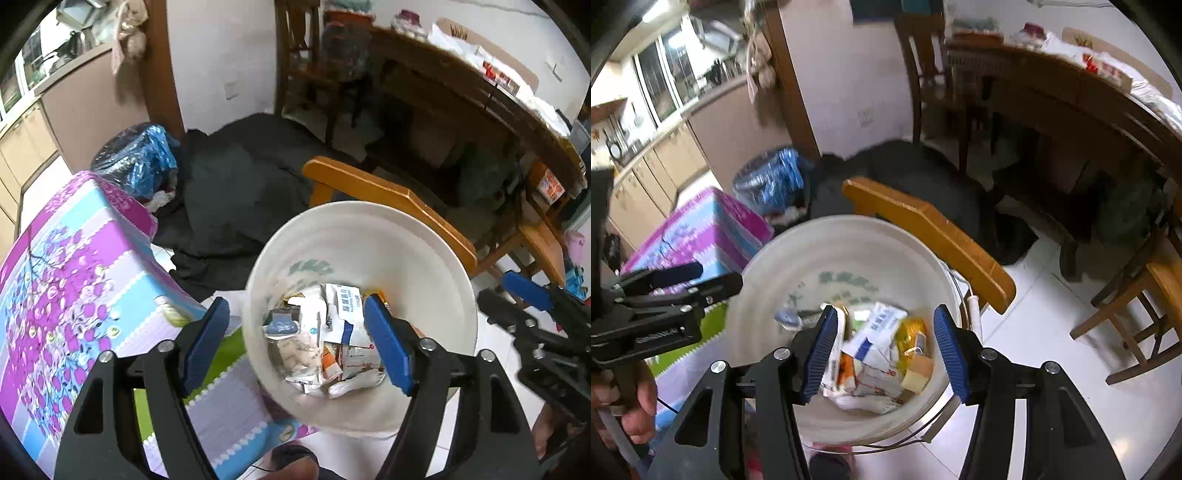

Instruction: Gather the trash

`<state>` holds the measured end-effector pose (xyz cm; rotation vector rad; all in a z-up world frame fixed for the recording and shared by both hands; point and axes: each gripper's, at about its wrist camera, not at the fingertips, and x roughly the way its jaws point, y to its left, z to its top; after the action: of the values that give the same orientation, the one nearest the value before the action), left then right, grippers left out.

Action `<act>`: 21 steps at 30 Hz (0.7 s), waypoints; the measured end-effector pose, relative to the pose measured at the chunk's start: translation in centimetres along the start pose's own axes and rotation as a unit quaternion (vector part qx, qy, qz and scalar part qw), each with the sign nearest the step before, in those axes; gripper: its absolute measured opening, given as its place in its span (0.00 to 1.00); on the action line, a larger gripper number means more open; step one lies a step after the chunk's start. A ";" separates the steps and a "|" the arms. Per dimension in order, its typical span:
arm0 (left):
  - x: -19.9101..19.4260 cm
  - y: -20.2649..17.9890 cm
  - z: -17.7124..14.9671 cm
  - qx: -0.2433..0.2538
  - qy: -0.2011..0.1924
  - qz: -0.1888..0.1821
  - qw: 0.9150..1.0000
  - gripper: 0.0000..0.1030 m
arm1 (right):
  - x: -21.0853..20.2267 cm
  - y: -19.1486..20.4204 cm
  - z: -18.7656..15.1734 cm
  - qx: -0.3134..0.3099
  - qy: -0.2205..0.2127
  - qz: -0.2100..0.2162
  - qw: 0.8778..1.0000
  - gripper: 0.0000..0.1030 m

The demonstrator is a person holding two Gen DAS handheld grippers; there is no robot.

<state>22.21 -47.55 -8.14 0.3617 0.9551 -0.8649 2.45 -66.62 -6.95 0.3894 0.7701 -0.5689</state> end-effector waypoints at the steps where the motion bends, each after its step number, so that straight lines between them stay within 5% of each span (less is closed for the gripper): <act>1: -0.7 0.3 -0.5 0.000 -0.011 0.003 1.000 0.78 | -1.3 0.6 -0.4 -0.002 -0.023 -0.003 1.000 0.63; 3: -3.1 1.0 -2.2 0.002 -0.051 0.018 0.999 0.91 | -3.9 1.7 -1.5 -0.011 -0.067 -0.004 0.998 0.77; 6: -6.8 2.1 -4.8 -0.007 -0.117 0.045 0.992 0.94 | -8.2 4.0 -4.0 -0.021 -0.141 -0.014 0.990 0.96; 14: -16.4 3.0 -11.2 -0.007 -0.245 0.087 0.966 0.95 | -16.0 8.9 -10.9 -0.012 -0.227 -0.036 0.973 0.95; 21: -21.4 2.2 -16.9 0.022 -0.285 0.089 0.954 0.95 | -21.9 11.1 -17.9 -0.010 -0.256 -0.083 0.963 0.95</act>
<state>8.29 -25.44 0.06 0.2114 0.3622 -0.7634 -13.14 -41.22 -1.15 0.1443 0.3100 -0.7794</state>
